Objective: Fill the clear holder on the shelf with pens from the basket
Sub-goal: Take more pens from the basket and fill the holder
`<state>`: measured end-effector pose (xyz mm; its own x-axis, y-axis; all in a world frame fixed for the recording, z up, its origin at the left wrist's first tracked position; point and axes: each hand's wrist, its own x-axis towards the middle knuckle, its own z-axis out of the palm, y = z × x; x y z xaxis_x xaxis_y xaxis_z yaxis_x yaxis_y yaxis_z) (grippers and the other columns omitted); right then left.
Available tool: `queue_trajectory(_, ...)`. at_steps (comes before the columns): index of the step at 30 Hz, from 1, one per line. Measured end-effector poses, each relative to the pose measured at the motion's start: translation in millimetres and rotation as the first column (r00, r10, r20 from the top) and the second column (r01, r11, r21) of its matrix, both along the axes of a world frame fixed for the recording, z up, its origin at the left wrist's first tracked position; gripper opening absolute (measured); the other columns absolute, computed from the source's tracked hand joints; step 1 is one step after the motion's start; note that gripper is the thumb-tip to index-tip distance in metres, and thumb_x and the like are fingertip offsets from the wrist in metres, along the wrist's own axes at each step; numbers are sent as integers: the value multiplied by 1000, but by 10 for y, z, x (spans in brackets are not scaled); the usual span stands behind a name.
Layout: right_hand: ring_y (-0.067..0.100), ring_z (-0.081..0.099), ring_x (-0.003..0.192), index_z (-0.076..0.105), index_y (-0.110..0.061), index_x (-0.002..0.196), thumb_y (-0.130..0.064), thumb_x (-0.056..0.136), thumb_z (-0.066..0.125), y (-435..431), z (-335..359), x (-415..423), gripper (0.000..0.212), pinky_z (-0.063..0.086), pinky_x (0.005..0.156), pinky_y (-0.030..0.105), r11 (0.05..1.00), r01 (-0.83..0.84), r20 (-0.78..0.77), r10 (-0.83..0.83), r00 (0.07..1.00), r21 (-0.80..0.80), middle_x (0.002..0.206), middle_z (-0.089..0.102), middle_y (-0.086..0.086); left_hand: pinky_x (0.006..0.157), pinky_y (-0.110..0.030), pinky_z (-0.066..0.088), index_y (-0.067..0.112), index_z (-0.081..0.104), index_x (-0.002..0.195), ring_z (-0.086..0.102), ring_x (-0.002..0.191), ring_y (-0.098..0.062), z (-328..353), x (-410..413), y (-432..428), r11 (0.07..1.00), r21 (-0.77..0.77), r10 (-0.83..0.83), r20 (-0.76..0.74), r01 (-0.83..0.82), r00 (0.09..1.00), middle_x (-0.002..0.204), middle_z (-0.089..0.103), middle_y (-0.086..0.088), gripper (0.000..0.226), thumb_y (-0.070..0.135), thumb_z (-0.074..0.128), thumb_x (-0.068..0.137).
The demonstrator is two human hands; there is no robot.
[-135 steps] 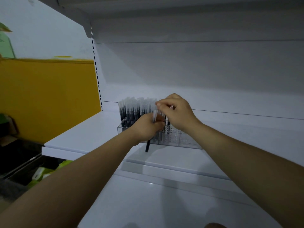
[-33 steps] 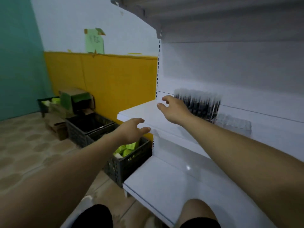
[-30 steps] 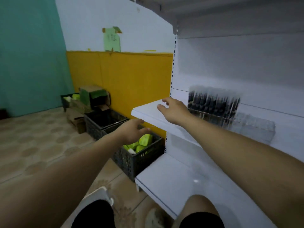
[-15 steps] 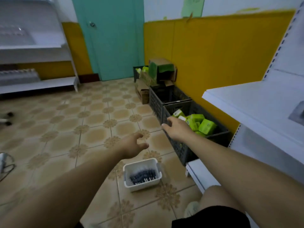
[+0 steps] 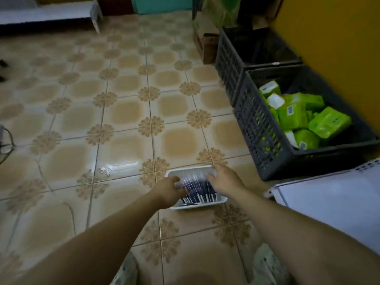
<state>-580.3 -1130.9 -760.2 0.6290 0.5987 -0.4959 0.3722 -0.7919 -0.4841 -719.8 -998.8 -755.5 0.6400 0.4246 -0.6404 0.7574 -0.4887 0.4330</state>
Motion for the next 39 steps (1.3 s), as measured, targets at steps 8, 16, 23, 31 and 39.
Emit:
queue_trajectory(8,29,57,103,32,-14,145,-40,100,41,374,-1321,323,52,48,82,35,993,-2,-107,-11,994,-121,135,51,13,93,-27,36,9,22,150,43,131,-29,-1486,547,250,980,-162,101,-92,-115,991,153,32,-13,71,38,56,95)
queue_trajectory(16,31,51,117,27,-12,146,-40,97,48,518,-2158,461,60,43,90,36,986,14,-162,-42,986,-169,138,45,14,79,-36,53,6,44,133,61,89,-21,-2478,732,265,914,-216,334,-85,-345,939,120,59,-15,59,34,67,86)
queue_trajectory(23,33,50,112,38,-8,134,-34,95,55,634,-2355,492,50,43,81,36,983,42,-124,-64,990,-178,133,42,15,90,-39,51,9,33,137,55,111,-34,-2622,789,169,748,-188,639,-57,-637,767,134,47,-16,70,21,74,81)
queue_trajectory(31,33,51,111,43,-10,132,-27,92,60,684,-2438,473,46,48,89,40,977,144,-148,-168,975,-159,132,43,14,85,-42,55,10,44,128,58,102,-35,-2681,816,135,555,-237,797,-122,-798,591,123,52,-17,57,16,75,80)
queue_trajectory(39,26,56,98,43,-12,130,-21,92,61,702,-2455,498,44,48,78,35,963,255,-190,-268,945,-89,118,55,10,87,-44,54,6,42,124,58,102,-29,-2728,883,89,464,-323,853,-88,-825,515,120,54,-7,60,14,78,76)
